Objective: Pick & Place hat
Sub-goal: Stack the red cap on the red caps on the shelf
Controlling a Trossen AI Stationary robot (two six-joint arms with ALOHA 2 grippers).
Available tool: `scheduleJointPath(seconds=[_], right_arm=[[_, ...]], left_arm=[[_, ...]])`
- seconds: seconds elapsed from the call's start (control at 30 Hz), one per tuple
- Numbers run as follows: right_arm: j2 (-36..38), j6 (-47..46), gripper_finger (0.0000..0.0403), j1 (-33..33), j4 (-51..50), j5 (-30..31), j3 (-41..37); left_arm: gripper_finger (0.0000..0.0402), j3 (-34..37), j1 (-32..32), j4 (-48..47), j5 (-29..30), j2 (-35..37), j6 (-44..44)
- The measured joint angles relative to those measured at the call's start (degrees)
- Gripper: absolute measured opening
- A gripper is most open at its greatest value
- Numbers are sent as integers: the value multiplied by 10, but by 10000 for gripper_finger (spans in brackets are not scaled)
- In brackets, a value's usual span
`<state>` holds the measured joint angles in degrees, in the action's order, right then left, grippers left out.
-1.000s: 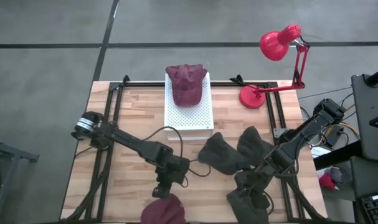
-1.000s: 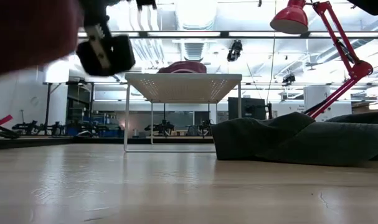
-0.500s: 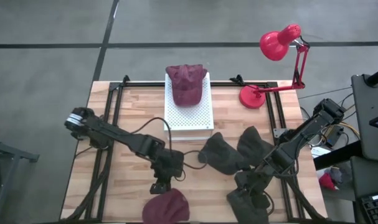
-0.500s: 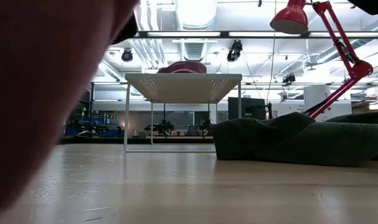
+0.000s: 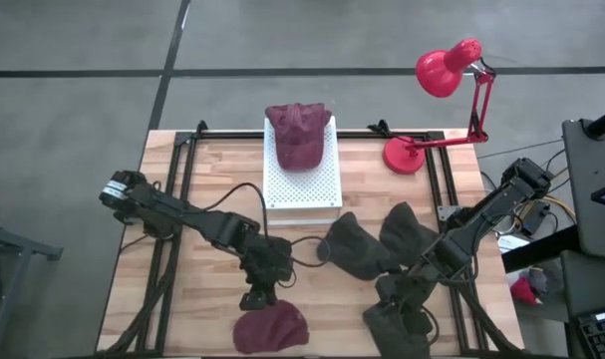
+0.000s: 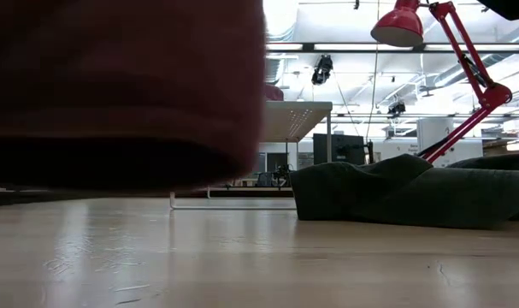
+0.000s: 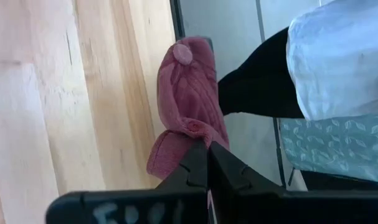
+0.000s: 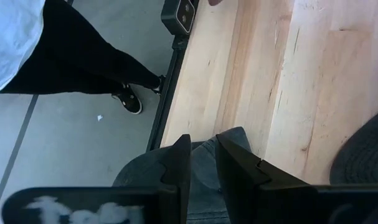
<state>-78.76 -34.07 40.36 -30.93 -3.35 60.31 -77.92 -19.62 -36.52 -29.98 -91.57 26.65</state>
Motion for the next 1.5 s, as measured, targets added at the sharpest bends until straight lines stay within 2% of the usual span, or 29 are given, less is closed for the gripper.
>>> scheduleJointPath(seconds=[0.27,0.63,0.9,1.27,1.5], right_arm=[[0,2,79,0,0,0,0],[0,2,66,0,0,0,0],[0,3,75,0,0,5,0],[0,3,61,0,1,91,0],[1,6,66,0,11,152,0]], left_arm=[[0,-29,0,0,19,0,-9],[0,-82,1,-1,52,0,-38],[0,-172,5,-88,131,0,-114],[0,-325,60,-209,255,0,-251],[0,-416,125,-238,300,0,-335]])
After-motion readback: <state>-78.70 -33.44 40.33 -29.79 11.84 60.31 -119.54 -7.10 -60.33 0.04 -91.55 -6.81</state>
